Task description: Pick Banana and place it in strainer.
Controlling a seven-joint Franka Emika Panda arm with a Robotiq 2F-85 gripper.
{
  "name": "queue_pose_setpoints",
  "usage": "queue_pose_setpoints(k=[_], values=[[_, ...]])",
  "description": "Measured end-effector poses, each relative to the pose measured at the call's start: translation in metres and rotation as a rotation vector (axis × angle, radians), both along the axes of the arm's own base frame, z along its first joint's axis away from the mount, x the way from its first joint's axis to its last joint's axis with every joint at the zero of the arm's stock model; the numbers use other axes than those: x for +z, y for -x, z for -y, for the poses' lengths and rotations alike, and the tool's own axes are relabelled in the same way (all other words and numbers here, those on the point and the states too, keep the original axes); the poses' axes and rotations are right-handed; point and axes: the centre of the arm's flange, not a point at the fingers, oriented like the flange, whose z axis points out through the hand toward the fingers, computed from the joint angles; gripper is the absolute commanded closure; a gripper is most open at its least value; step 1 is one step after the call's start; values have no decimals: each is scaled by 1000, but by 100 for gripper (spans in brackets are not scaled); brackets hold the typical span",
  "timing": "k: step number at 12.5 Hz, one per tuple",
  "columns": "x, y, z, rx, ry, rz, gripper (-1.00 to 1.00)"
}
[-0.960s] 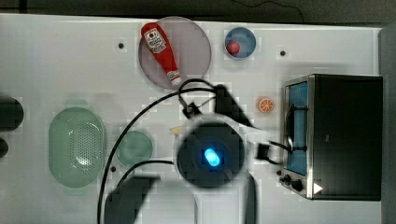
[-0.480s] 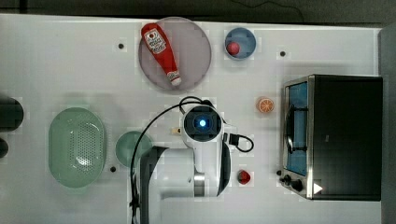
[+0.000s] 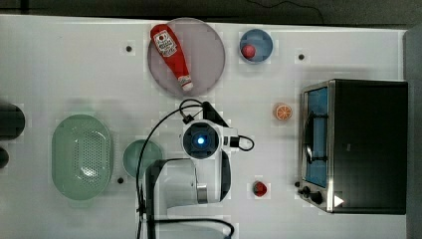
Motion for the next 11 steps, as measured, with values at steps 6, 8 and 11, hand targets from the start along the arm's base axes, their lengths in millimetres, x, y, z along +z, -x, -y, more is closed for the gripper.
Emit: queue_pose_setpoints(k=[6,8,11], values=[[-66,26,10,-28,-10,-37,-18],[-56,15,-3,2,-17,-5,28],[-45,15,-24,34,-31,14,48]])
